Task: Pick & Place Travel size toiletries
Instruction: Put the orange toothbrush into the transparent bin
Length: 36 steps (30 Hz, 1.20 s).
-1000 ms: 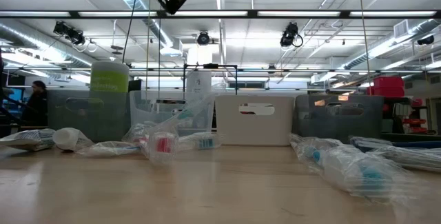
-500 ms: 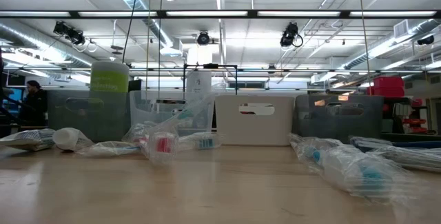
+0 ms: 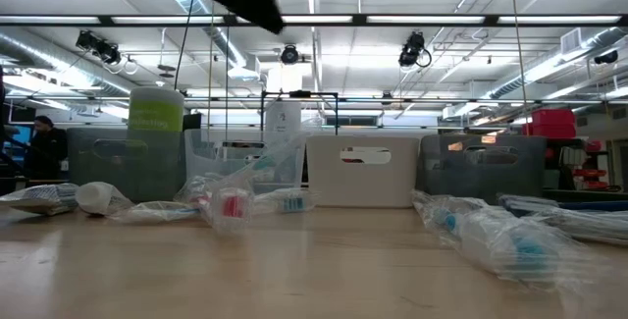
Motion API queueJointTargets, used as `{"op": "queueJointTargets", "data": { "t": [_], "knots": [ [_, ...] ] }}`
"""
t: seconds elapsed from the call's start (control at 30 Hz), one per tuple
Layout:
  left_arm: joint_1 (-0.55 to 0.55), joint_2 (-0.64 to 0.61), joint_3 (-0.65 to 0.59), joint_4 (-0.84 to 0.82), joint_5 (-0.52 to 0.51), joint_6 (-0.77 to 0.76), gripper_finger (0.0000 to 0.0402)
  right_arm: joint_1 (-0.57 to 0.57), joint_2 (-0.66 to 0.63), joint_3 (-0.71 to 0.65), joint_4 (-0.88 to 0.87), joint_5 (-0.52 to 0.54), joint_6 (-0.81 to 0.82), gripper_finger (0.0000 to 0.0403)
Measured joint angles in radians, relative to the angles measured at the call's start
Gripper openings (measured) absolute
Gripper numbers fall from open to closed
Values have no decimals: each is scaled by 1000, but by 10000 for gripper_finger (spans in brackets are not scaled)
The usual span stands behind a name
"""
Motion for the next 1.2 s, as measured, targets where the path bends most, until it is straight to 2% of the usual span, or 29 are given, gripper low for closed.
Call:
{"op": "queueJointTargets", "data": {
  "t": [0.3,0.77,0.97,1.2],
  "knots": [
    [-8,144,10,-7,105,23,283,0,0,-7,-29,0,34,8],
    [-15,250,14,28,157,95,284,0,0,-7,-37,0,30,8],
    [-27,288,9,-3,164,147,284,0,0,-7,-35,0,36,8],
    [-38,344,11,40,156,153,284,-1,0,-7,-51,0,40,9]
  ]
}}
